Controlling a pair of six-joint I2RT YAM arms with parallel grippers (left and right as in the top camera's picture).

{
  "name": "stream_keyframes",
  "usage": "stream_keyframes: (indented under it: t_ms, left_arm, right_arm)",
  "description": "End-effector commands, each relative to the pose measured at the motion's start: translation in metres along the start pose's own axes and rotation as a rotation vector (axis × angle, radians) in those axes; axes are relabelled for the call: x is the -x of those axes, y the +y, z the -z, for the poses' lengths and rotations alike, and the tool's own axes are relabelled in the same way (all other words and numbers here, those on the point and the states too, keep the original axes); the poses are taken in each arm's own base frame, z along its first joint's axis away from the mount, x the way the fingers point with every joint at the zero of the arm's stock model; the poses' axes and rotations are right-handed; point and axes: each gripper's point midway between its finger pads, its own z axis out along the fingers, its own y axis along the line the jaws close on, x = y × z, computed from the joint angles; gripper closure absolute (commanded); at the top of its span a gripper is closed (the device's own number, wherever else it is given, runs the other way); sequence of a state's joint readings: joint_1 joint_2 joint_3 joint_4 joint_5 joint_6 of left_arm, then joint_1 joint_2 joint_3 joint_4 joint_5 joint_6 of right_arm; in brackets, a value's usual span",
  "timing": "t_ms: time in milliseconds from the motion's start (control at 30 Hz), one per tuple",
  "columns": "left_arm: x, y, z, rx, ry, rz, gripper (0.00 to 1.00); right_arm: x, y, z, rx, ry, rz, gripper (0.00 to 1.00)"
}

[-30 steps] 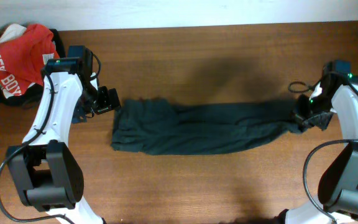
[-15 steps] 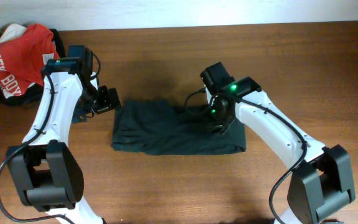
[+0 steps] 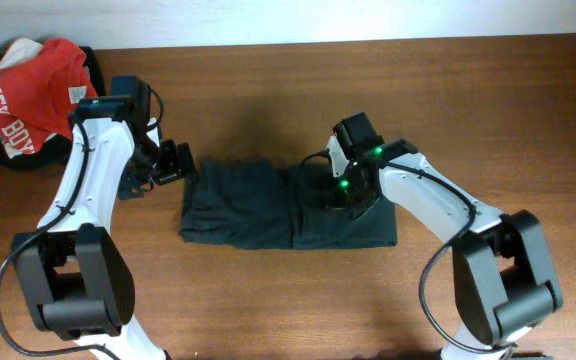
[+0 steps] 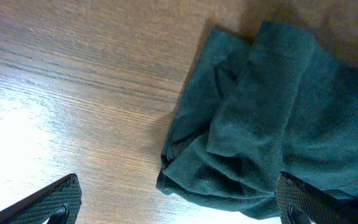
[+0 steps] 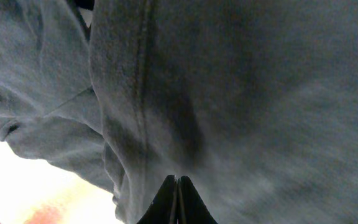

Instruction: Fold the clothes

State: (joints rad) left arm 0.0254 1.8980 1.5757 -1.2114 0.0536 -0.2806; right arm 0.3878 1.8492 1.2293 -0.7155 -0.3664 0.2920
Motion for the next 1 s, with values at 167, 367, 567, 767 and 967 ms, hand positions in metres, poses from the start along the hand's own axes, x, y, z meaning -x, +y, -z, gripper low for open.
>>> stream_keyframes:
  t_ms: [167, 367, 567, 767, 967]
  left_arm:
    - [-0.016, 0.002, -0.021, 0.003, 0.051, -0.012, 0.01]
    - [0.006, -0.007, -0.031, -0.151, -0.009, -0.150, 0.01]
    - [-0.001, -0.004, -0.074, -0.342, 0.128, -0.168, 0.01]
    - [-0.041, -0.044, -0.125, -0.401, 0.326, -0.221, 0.01]
    - [-0.052, -0.064, -0.126, -0.402, 0.344, -0.279, 0.49]
  right_arm:
    - [-0.018, 0.015, -0.028, 0.066, 0.112, -0.063, 0.96]
    - [0.011, -0.014, 0.131, -0.168, 0.005, -0.086, 0.01]
    - [0.008, -0.027, 0.131, -0.178, 0.024, -0.062, 0.01]
    - [0.008, -0.027, 0.131, -0.178, 0.025, -0.062, 0.01]
    - [0.007, -0.027, 0.130, -0.179, 0.029, -0.064, 0.01]
